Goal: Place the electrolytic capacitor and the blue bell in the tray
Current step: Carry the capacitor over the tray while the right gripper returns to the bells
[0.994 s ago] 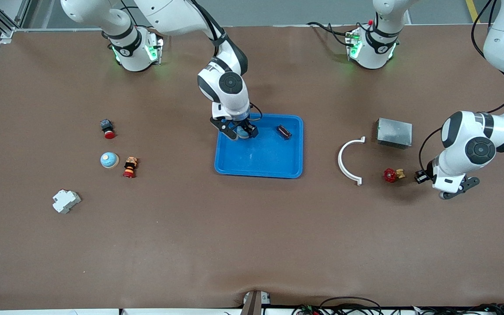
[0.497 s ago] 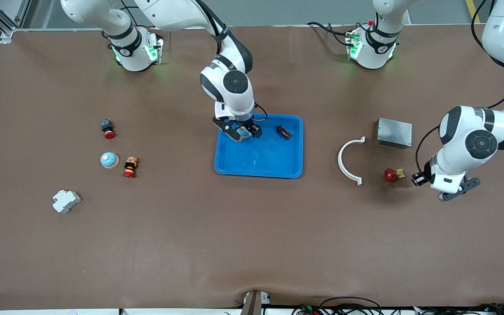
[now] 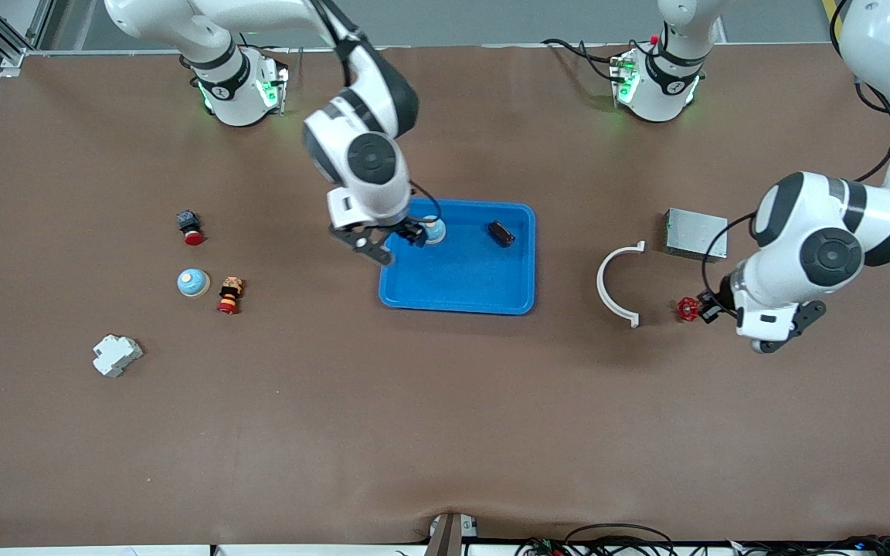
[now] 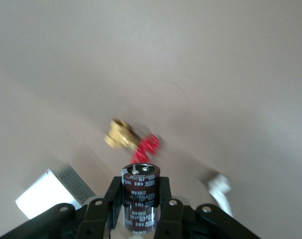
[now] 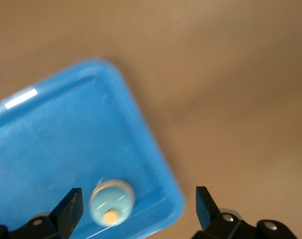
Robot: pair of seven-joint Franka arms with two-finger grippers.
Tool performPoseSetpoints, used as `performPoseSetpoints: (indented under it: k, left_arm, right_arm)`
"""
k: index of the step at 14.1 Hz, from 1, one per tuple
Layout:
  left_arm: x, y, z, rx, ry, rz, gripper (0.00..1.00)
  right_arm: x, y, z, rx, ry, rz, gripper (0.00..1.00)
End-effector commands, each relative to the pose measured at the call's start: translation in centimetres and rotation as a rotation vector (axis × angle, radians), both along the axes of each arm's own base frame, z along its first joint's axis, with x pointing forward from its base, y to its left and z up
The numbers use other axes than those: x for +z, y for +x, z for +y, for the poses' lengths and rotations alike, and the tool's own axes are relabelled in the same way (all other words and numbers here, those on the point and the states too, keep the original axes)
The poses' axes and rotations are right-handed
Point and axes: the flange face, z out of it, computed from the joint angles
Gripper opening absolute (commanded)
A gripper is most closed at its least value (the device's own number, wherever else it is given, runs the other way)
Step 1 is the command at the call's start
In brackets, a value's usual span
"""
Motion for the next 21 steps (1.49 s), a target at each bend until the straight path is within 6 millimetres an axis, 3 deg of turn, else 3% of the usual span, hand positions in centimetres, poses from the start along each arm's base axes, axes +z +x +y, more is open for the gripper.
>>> performPoseSetpoints:
  k: [1,3,4,5,8,10,12,13,15,18,21]
  left_arm:
    - [2.6,-0.5,-4.7,0.136,-0.040,0.005,0.00]
    - [3.6,-1.0,-8.5,0.213,-0.089,0.013,0.00]
    - [4.0,-1.7,-11.9,0.202,-0.101,0.016,0.00]
    - [3.8,-2.2,-13.5,0.221,-0.095,0.018,0.00]
    - [4.1,-3.3,-19.7,0.224,-0.103,0.008,0.00]
    - [4.0,-4.0,-22.0,0.204,-0.115,0.017,0.00]
    - [3.2,-4.4,-23.5,0.205,-0.123,0.027,0.00]
    - [2.7,-5.0,-25.7,0.175,-0.138,0.037,0.00]
    - [0.6,-6.1,-29.1,0.142,-0.144,0.072,0.00]
    - [-2.7,-7.6,-32.1,0.132,-0.109,0.081,0.00]
    - [-6.4,-7.3,-32.7,0.240,-0.114,0.075,0.00]
  right_arm:
    - [2.1,2.8,-6.3,0.103,-0.044,-0.009,1.00]
    - [3.0,4.9,-11.3,0.202,-0.045,-0.006,1.00]
    - [3.8,6.2,-15.9,0.227,-0.023,-0.009,1.00]
    - [4.1,6.8,-18.5,0.249,-0.011,-0.007,1.00]
    - [4.8,7.3,-24.8,0.320,0.019,-0.023,1.00]
    - [4.6,7.5,-28.9,0.365,0.026,-0.035,1.00]
    - [4.0,7.4,-32.5,0.402,0.039,-0.056,1.00]
    - [3.4,7.0,-33.9,0.407,0.041,-0.073,1.00]
    - [1.6,5.8,-37.0,0.440,0.046,-0.111,1.00]
    - [-0.4,4.6,-41.6,0.469,0.052,-0.120,1.00]
    - [-2.1,3.4,-43.3,0.440,0.055,-0.112,1.00]
